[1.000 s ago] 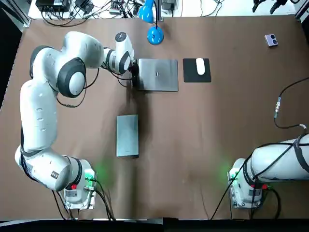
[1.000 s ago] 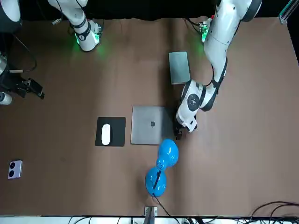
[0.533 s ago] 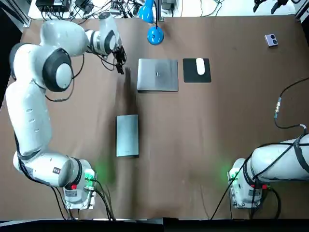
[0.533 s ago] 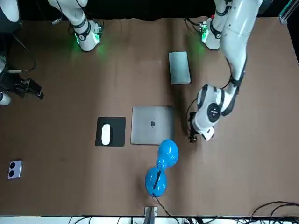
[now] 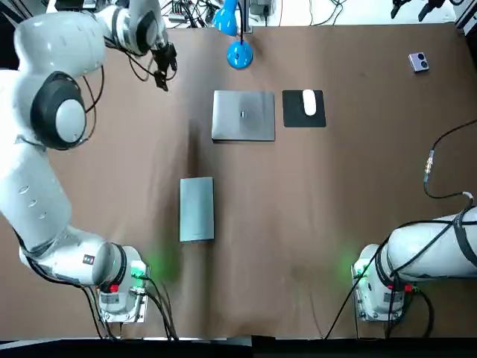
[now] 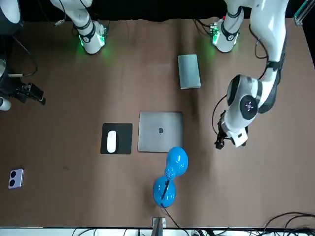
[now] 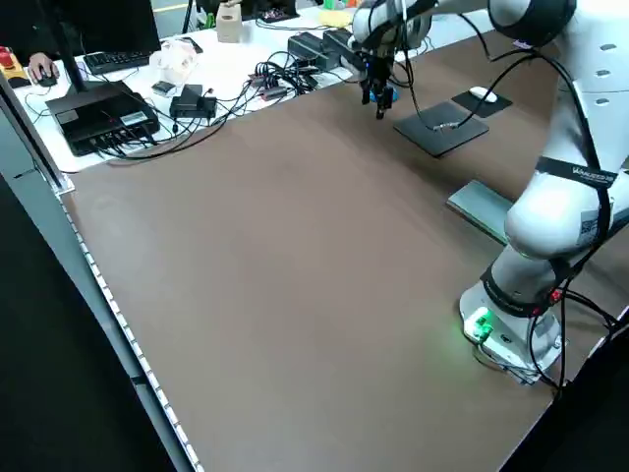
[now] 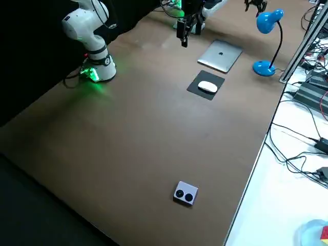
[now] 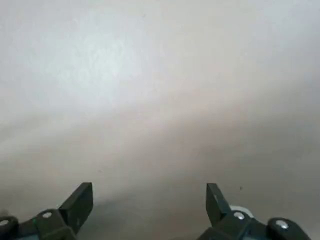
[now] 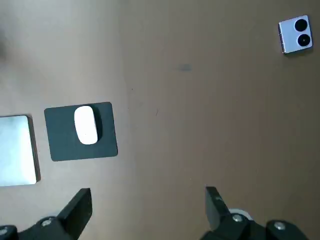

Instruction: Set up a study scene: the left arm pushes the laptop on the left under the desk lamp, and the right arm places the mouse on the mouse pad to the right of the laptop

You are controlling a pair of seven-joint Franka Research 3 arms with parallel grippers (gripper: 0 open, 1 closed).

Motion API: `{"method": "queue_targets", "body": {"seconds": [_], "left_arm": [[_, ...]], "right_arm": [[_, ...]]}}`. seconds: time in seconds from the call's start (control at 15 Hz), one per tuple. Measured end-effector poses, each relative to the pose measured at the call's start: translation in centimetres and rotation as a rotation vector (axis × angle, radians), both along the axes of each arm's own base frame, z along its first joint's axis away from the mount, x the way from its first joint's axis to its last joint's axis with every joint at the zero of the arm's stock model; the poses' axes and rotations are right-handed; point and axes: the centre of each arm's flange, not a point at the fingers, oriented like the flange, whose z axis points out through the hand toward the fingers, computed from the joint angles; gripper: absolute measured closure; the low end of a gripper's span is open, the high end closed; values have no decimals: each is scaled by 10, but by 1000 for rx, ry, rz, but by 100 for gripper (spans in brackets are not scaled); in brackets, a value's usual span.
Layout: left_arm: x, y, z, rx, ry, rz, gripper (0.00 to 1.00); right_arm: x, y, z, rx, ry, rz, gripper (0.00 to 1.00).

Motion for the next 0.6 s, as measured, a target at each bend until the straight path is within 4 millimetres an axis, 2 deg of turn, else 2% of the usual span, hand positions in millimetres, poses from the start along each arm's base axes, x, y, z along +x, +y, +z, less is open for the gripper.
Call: {"method": "queue_targets", "body": {"seconds": [0.27,0.47,0.6], "left_arm": [[1,26,49,-7,-36,-281,0],[7,40,77,-7,-83,-458,0],[17,61,91,0,-113,-624,0]], "right_arm": [[0,0,-1,0,3,0,0],[1,-1,-5,0,9,-1,0],[1,-1,-5,0,10,-2,0]]}}
